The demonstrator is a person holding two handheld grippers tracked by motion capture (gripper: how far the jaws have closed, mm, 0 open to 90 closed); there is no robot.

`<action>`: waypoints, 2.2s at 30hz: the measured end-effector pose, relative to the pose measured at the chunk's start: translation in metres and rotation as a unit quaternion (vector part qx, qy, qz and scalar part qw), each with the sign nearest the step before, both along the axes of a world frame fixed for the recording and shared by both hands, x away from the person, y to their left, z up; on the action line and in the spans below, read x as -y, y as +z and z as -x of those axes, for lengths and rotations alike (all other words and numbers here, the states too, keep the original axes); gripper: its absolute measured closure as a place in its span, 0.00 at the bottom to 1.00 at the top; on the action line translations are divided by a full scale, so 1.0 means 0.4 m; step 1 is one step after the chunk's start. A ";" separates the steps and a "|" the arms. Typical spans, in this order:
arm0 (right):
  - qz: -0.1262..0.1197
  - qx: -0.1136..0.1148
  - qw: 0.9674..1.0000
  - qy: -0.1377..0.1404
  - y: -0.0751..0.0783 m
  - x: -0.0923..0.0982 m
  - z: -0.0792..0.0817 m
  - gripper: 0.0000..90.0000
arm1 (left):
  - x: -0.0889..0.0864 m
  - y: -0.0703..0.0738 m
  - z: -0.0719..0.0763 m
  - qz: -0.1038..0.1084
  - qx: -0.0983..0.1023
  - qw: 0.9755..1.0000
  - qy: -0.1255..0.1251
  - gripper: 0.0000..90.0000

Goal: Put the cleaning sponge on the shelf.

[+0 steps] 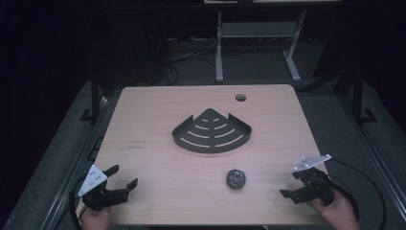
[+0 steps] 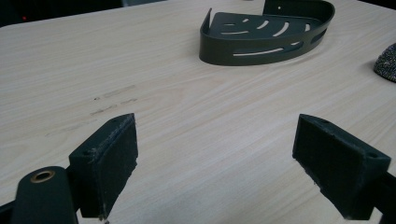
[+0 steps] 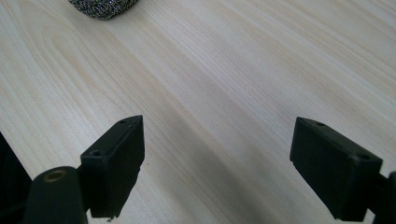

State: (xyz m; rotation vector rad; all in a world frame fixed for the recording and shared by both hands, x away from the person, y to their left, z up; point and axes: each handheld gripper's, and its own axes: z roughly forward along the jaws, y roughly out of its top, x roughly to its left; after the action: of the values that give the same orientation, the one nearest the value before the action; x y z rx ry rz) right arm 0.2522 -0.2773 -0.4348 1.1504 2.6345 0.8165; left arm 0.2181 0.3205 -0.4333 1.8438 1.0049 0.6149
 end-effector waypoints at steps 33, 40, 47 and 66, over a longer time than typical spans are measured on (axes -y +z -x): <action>0.012 -0.017 0.999 0.049 0.015 -0.083 -0.014 0.18 | 0.008 0.001 0.004 -0.003 0.002 1.000 -0.008 0.15; 0.016 -0.016 0.998 0.058 0.022 -0.095 -0.014 0.18 | 0.006 0.002 0.004 -0.001 0.002 1.000 -0.005 0.15; 0.018 -0.012 0.997 0.070 0.037 -0.114 -0.016 0.18 | 0.007 0.002 0.005 -0.001 0.003 1.000 -0.005 0.15; 0.028 -0.016 0.993 0.112 0.057 -0.191 -0.040 0.18 | 0.002 0.005 0.006 0.001 0.005 1.000 -0.004 0.15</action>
State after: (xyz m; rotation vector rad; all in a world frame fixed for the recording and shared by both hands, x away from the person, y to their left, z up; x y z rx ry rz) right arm 0.2680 -0.2010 -0.4121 0.8738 2.8301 0.7590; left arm 0.2157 0.3197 -0.4312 1.8399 0.9906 0.6189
